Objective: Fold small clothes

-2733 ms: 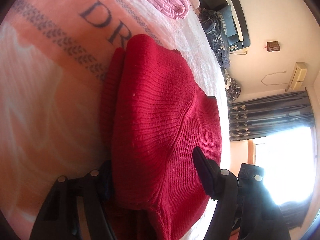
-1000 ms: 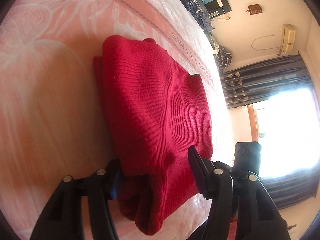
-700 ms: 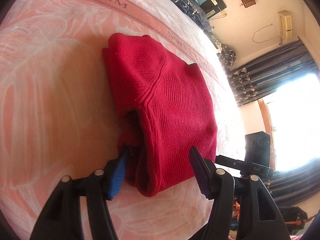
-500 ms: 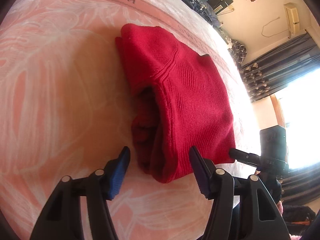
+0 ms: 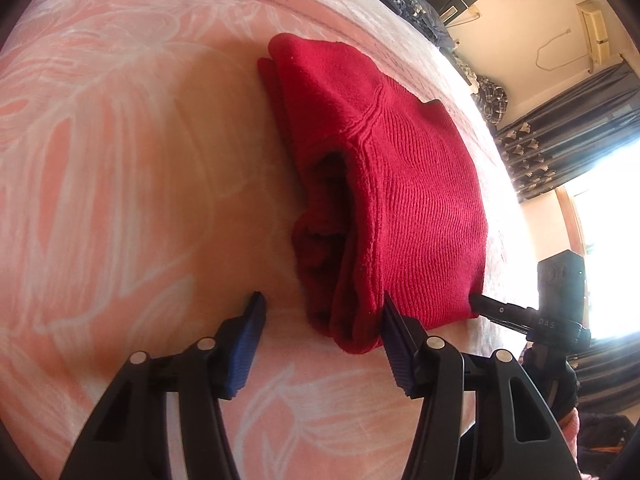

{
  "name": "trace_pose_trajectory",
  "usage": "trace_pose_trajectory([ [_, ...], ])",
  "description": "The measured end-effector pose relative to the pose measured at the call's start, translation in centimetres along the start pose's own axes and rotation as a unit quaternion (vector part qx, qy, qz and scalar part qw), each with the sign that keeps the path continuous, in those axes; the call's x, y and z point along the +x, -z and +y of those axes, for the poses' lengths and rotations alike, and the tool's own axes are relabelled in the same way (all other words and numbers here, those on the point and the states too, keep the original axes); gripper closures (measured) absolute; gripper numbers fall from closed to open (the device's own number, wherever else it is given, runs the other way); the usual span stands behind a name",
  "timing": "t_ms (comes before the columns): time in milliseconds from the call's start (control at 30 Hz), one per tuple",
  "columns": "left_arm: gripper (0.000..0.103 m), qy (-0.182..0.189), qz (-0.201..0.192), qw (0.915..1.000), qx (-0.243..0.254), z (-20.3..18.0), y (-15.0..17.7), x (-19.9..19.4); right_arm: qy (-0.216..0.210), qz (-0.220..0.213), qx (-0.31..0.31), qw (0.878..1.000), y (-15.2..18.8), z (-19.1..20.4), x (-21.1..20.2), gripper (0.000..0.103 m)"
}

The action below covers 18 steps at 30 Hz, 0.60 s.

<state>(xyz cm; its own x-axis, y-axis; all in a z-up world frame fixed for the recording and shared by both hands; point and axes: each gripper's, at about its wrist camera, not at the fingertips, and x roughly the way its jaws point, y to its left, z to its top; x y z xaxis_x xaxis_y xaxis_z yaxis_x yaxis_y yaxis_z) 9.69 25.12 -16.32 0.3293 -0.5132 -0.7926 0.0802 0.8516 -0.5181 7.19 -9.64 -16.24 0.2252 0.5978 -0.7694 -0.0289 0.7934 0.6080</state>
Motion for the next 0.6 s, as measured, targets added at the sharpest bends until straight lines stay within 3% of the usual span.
trace_pose_trajectory([
  [133, 0.031, -0.018, -0.016, 0.9996, 0.012, -1.3, 1.0, -1.5, 0.061, -0.025, -0.037, 0.997, 0.9, 2.3, -1.6, 0.048],
  [300, 0.025, -0.038, -0.040, 0.9982, 0.024, -3.1, 2.3, -3.9, 0.136, -0.051, -0.070, 0.987, 2.5, 5.2, -2.9, 0.013],
  [600, 0.017, -0.107, -0.063, 0.9913, 0.043, -5.5, 4.0, -7.1, 0.189, -0.062, -0.074, 0.977, 4.3, 8.1, -3.6, 0.012],
])
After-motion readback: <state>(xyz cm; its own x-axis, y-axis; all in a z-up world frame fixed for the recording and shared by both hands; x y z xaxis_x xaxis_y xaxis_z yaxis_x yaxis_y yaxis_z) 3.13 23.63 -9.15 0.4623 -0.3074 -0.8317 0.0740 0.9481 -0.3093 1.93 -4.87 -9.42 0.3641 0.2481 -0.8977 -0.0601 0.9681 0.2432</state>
